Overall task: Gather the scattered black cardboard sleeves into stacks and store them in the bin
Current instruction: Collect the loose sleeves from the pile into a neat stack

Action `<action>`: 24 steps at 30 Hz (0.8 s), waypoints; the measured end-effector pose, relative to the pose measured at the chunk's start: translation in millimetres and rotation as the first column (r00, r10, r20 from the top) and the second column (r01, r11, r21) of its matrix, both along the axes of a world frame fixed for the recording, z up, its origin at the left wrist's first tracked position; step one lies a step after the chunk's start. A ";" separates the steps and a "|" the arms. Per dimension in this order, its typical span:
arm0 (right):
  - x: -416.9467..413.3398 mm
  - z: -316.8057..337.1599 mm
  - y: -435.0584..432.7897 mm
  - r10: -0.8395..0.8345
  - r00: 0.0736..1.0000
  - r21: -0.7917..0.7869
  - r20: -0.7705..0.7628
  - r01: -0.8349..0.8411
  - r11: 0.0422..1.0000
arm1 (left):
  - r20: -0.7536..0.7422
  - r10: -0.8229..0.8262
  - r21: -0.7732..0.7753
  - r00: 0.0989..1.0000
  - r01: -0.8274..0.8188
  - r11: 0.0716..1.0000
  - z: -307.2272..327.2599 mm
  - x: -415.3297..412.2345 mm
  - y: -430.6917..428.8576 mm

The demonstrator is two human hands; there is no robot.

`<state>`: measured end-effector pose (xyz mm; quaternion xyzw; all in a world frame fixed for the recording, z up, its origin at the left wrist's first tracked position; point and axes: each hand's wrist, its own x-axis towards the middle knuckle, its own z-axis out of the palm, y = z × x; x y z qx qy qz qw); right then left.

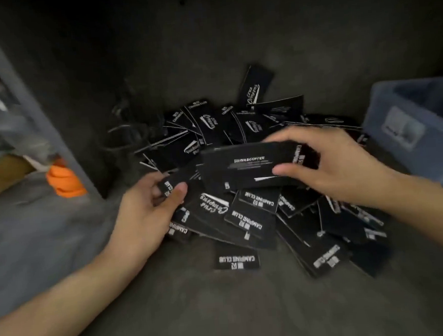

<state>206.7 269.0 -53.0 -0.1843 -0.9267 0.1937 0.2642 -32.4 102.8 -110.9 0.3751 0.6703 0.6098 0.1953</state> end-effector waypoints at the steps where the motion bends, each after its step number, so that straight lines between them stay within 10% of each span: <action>1: -1.3 -5.0 -4.6 -0.001 0.999 0.079 0.043 -0.002 0.997 | -0.019 -0.004 0.008 1.000 0.004 1.000 0.3 -0.4 -0.9; 10: 17.5 -31.1 -24.7 -0.175 0.982 0.136 -0.066 0.183 0.974 | -0.447 0.240 -0.020 0.862 -0.278 0.960 10.3 -3.4 -26.6; 24: -10.8 -11.3 -4.5 0.107 0.989 -0.200 -0.100 -0.126 0.972 | -0.476 0.345 0.448 0.809 -0.115 0.886 72.2 -12.9 -10.8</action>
